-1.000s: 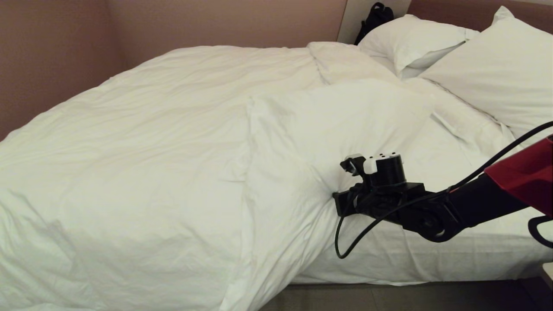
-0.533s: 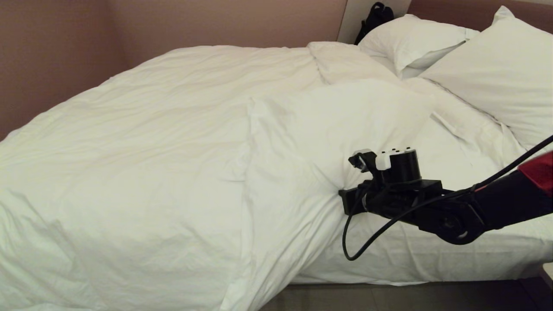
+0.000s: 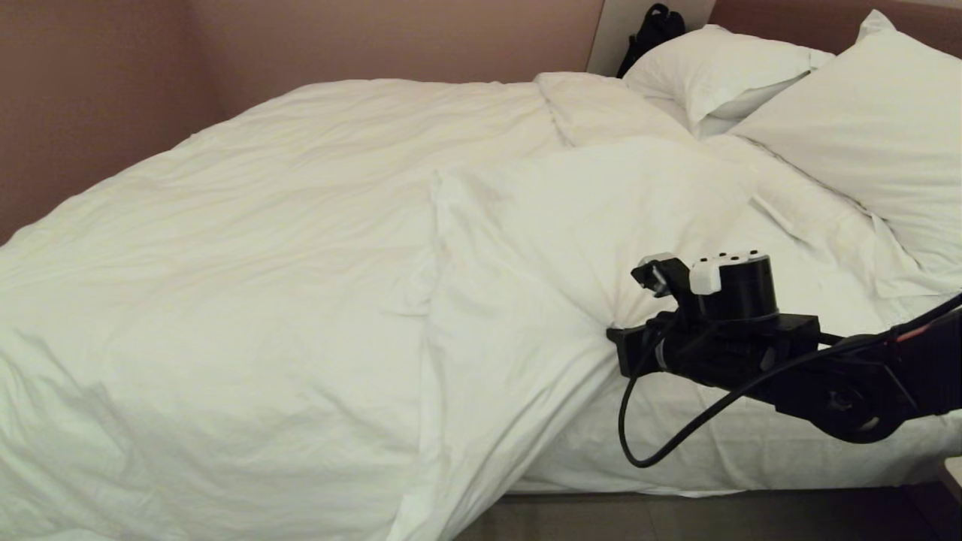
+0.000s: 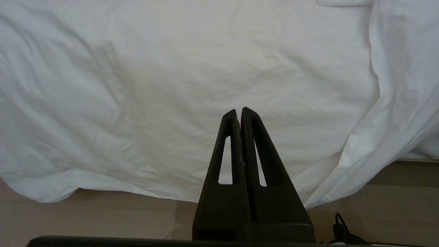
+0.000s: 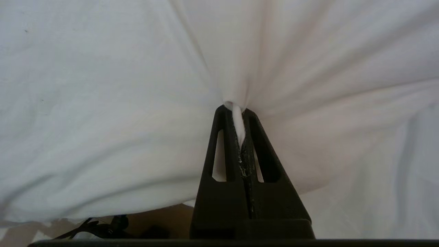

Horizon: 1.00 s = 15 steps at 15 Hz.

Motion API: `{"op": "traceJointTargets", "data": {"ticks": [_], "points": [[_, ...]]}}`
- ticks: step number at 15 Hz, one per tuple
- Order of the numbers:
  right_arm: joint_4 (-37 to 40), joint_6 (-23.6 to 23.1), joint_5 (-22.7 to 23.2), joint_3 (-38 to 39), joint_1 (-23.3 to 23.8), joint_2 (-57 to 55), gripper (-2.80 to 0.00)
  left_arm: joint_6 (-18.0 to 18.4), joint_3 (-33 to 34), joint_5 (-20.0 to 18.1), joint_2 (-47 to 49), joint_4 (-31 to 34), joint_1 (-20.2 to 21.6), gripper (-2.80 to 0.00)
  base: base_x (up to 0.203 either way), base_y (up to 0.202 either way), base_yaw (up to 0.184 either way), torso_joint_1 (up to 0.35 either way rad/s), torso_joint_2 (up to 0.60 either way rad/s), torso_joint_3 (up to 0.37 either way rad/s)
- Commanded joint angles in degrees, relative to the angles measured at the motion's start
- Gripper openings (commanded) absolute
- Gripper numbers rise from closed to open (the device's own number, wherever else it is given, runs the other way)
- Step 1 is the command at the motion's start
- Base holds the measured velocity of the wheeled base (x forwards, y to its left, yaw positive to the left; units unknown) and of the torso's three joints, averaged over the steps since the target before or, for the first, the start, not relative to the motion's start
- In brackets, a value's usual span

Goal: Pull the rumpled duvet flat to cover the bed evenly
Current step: Flatten the corners of the folded blanket

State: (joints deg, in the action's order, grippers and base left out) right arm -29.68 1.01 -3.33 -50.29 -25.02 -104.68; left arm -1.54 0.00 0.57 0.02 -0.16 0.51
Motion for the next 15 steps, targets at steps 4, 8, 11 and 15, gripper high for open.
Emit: {"op": "traceJointTargets", "data": {"ticks": [4, 8, 11, 15], "points": [[-0.6, 0.1, -0.9, 7.0, 0.3, 4.5, -2.8, 0.0, 0.0, 0.0, 0.0, 0.0, 0.0, -2.8, 0.0, 0.0, 0.0, 0.0, 0.0, 0.0], [-0.6, 0.2, -0.9, 11.3, 0.2, 4.9, -2.8, 0.0, 0.0, 0.0, 0.0, 0.0, 0.0, -2.8, 0.0, 0.0, 0.0, 0.0, 0.0, 0.0], [-0.7, 0.1, -0.9, 11.7, 0.2, 4.1, -2.8, 0.0, 0.0, 0.0, 0.0, 0.0, 0.0, -2.8, 0.0, 0.0, 0.0, 0.0, 0.0, 0.0], [-0.7, 0.1, -0.9, 11.4, 0.2, 2.7, -2.8, 0.0, 0.0, 0.0, 0.0, 0.0, 0.0, -2.8, 0.0, 0.0, 0.0, 0.0, 0.0, 0.0]]}}
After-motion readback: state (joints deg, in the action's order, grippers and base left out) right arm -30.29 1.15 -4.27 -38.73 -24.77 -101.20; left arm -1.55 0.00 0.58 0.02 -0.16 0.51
